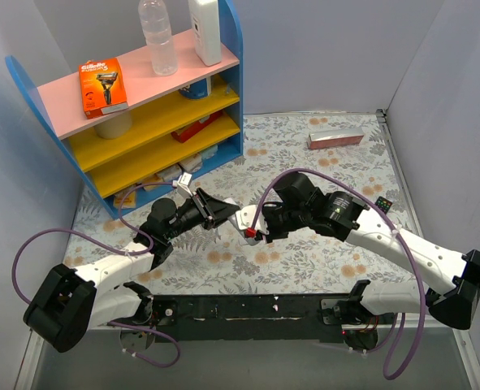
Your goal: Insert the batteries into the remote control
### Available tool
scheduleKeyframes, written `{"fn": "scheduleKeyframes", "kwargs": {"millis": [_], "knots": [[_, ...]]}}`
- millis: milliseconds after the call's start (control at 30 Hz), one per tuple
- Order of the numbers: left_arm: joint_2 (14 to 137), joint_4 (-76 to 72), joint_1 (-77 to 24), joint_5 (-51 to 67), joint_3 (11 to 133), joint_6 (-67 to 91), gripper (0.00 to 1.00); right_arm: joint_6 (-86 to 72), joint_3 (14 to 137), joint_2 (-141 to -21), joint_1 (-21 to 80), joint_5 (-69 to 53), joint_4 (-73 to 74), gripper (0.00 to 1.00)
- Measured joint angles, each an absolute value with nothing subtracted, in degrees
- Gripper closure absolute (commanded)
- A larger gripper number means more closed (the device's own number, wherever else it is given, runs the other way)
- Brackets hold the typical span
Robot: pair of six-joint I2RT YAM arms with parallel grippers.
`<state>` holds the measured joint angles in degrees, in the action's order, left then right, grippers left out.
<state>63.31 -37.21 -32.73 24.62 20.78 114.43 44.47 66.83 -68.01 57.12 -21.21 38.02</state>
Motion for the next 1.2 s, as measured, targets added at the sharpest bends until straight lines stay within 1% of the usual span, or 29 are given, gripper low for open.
{"fn": "scheduleKeyframes", "kwargs": {"millis": [333, 900, 1000, 1167, 1200], "knots": [[63.4, -37.2, -32.7, 24.9, 21.5, 114.3, 1.00, 46.1, 66.8, -68.4, 57.1, -20.8, 40.0, 0.73], [64.4, -36.4, -32.7, 26.0, 22.3, 112.7, 1.00, 46.4, 66.8, -70.4, 57.1, -20.5, 39.7, 0.78], [64.4, -36.1, -32.7, 26.0, 22.4, 112.2, 1.00, 46.2, 66.8, -70.8, 57.1, -20.5, 39.3, 0.81], [64.4, -34.4, -32.7, 25.9, 23.1, 111.0, 1.00, 44.9, 67.1, -71.9, 57.1, -20.2, 39.0, 0.90], [64.4, -34.1, -32.6, 25.8, 23.2, 110.7, 1.00, 44.5, 67.3, -72.2, 57.1, -20.2, 39.0, 0.90]]}}
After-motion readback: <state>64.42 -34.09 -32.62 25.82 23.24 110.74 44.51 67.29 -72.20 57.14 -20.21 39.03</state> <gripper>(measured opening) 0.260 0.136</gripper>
